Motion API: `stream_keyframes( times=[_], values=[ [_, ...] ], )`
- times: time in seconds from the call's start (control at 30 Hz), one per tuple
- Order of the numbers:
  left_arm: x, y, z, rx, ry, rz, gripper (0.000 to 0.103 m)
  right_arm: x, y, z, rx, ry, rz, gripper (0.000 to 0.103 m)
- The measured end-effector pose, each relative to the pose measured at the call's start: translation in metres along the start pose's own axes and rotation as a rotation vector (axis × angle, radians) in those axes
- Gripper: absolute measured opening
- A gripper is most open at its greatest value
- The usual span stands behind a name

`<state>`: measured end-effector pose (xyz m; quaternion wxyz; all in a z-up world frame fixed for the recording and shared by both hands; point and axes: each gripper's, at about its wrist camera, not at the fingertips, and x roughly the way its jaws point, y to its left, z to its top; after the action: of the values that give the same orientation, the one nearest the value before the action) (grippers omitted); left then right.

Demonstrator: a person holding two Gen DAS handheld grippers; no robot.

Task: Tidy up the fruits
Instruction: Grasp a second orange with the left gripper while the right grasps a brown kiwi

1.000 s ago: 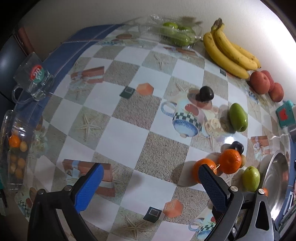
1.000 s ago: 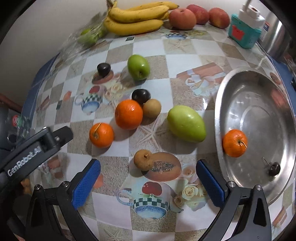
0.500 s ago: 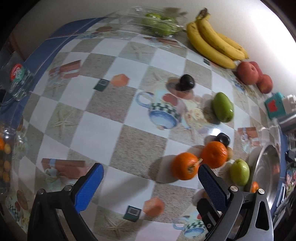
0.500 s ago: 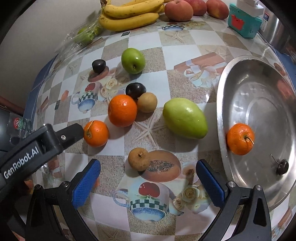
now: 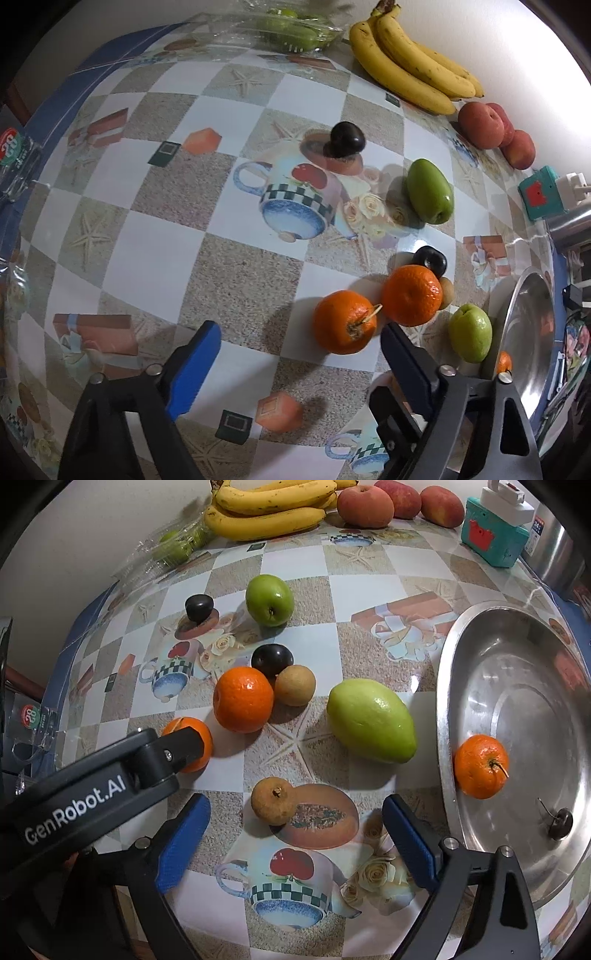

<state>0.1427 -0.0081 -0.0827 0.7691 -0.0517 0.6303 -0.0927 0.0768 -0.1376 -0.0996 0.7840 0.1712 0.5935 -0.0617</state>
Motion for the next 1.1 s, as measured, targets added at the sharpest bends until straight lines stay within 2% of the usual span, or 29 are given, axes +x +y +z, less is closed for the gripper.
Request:
stream_keyframes(
  times=[0.03,0.13,0.2,0.43,0.5,0.83,1.1],
  values=[
    [0.000,-0.002,0.000,0.005,-0.002,-0.003,0.086,0.000,0.000,0.000,0.001,-0.001,0.000,0.080],
    [0.001,-0.008,0.001,0.024,-0.007,-0.015,0.079,0.001,0.001,0.001,0.009,-0.010,0.002,0.076],
    [0.001,-0.010,0.000,0.033,-0.010,-0.021,0.068,0.000,0.001,0.002,0.008,-0.015,0.017,0.069],
    [0.006,-0.017,0.000,0.043,-0.009,-0.060,0.046,0.000,0.009,0.002,-0.022,-0.019,0.038,0.045],
    [0.007,-0.019,0.001,0.049,-0.008,-0.071,0.040,0.000,0.010,0.002,-0.026,-0.019,0.039,0.042],
    [0.007,-0.012,0.000,0.039,-0.009,-0.068,0.040,0.003,0.011,0.002,-0.029,-0.018,0.044,0.027],
    [-0.001,-0.008,-0.001,0.030,-0.026,-0.069,0.040,0.001,0.009,0.001,-0.019,-0.020,0.065,0.027]
  ],
)
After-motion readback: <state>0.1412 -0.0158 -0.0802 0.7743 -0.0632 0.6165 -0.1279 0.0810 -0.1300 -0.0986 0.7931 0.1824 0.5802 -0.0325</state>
